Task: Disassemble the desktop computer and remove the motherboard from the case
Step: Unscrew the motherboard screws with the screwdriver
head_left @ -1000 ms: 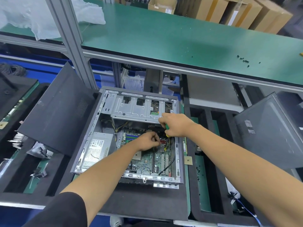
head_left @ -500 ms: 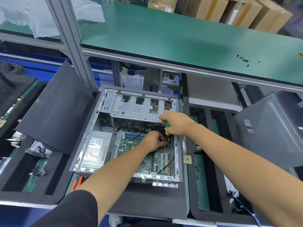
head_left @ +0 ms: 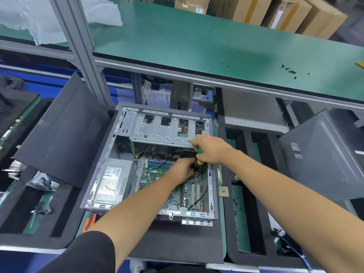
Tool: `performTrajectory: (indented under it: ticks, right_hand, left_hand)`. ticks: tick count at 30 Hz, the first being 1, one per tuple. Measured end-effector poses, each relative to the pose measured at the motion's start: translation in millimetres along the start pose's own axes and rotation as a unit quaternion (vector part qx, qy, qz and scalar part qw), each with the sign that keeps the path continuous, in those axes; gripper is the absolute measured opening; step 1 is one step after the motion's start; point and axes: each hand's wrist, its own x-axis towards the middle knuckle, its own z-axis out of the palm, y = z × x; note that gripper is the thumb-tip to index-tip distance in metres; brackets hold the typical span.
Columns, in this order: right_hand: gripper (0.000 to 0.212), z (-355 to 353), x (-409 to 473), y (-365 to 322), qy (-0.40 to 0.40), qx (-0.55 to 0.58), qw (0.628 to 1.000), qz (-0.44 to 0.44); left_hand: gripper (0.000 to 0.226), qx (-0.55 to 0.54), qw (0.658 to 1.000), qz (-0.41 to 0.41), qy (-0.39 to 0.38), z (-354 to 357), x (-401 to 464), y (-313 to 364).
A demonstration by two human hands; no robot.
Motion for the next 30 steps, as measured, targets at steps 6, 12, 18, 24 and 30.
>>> performTrajectory:
  ticks: [6, 12, 18, 24, 30]
  right_hand:
    - [0.016, 2.7, -1.0, -0.2, -0.004, -0.016, 1.0, -0.014]
    - [0.013, 3.3, -1.3, 0.2, -0.006, -0.019, 1.0, -0.016]
    - [0.014, 1.0, -0.6, -1.0, -0.016, -0.017, 1.0, -0.013]
    - [0.015, 1.4, -0.9, -2.8, -0.02, -0.02, 1.0, -0.011]
    - [0.017, -0.7, 1.3, -5.2, -0.04, -0.023, 0.999, -0.005]
  left_hand:
    - [0.019, 0.008, 1.0, -0.005, -0.029, -0.1, 6.7, -2.0]
    - [0.017, 0.01, 0.999, -0.019, -0.031, -0.1, 8.7, -1.9]
    - [0.016, 0.021, 0.999, 0.0, -0.035, 0.1, 8.4, 0.2]
    - [0.017, 0.037, 0.999, -0.008, -0.029, 1.0, 7.8, 2.0]
    - [0.016, 0.031, 0.999, -0.012, -0.031, 1.7, 6.9, 2.3]
